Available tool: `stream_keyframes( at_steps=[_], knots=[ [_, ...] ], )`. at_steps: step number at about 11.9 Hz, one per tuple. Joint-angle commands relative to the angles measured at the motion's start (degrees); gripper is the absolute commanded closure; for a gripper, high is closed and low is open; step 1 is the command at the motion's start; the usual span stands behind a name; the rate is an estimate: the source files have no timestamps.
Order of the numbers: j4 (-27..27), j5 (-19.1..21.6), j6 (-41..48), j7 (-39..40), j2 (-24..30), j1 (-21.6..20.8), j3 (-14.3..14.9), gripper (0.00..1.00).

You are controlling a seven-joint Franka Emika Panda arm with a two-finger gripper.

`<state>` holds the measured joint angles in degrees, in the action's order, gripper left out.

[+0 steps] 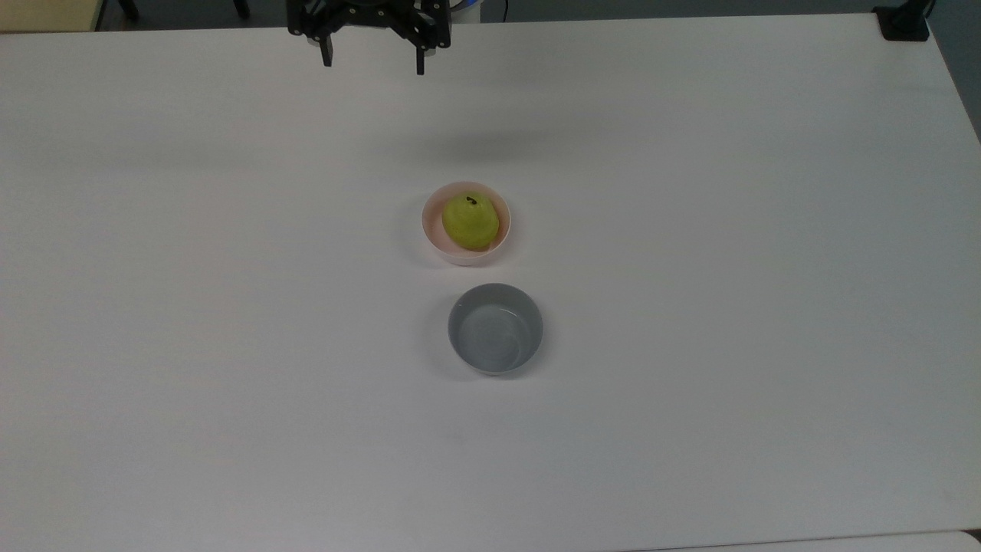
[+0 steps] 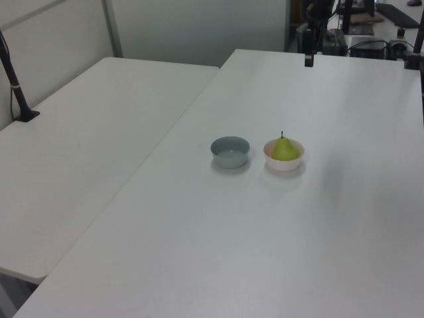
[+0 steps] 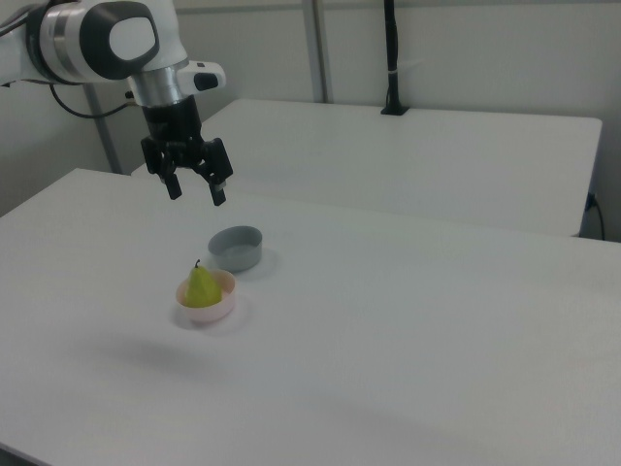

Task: Pick up a pear from the bowl
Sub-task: 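Move the open gripper toward the pink bowl holding the green pear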

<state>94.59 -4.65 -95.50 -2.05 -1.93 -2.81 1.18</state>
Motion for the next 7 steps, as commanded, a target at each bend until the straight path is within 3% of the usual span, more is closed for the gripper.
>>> stream_keyframes(
  at_steps=[1, 4, 7],
  knots=[
    [1.21, 1.48, -0.91, 3.54, -0.7, -1.92, -0.03, 0.0],
    [4.8, 1.49, -6.53, 4.24, -2.28, -4.56, -0.03, 0.0],
    [5.6, 1.4, -11.2, 6.16, -7.19, -6.59, -0.03, 0.0]
  ],
)
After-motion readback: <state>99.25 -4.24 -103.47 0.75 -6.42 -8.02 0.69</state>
